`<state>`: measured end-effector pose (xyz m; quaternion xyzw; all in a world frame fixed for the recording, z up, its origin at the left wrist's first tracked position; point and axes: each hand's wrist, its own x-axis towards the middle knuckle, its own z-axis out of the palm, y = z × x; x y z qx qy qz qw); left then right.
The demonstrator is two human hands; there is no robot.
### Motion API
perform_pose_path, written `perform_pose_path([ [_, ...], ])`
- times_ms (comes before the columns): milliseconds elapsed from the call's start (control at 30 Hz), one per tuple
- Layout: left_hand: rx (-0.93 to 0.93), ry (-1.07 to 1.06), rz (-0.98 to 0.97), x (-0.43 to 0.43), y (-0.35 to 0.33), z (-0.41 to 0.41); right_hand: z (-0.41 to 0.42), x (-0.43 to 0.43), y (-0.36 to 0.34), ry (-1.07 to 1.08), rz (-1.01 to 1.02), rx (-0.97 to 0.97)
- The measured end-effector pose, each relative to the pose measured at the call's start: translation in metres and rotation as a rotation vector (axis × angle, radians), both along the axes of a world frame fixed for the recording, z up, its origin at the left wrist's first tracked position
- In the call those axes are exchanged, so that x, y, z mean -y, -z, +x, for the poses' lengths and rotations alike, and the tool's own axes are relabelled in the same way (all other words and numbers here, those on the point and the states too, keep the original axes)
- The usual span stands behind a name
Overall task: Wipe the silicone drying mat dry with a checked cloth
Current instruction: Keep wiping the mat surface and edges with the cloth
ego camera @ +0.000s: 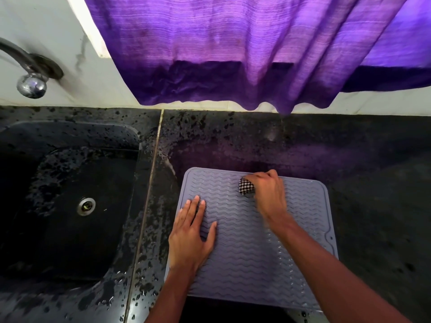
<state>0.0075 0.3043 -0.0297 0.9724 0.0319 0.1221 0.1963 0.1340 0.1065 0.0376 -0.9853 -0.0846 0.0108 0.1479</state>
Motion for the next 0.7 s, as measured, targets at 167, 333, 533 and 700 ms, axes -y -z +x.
perform_pose_path([
  [167, -0.016, 0.01, 0.028, 0.0, 0.003, 0.0, 0.019, 0.014, -0.012, 0.173, 0.207, -0.111],
  [333, -0.009, 0.007, 0.02, 0.0, 0.002, -0.001, 0.007, 0.019, 0.007, 0.072, 0.176, 0.026],
  [533, 0.004, 0.004, 0.006, -0.001, 0.001, -0.001, 0.002, 0.037, 0.01, -0.016, 0.026, 0.073],
  [700, 0.013, -0.001, 0.011, -0.001, 0.0, -0.001, 0.0, 0.076, 0.01, 0.082, -0.014, 0.071],
])
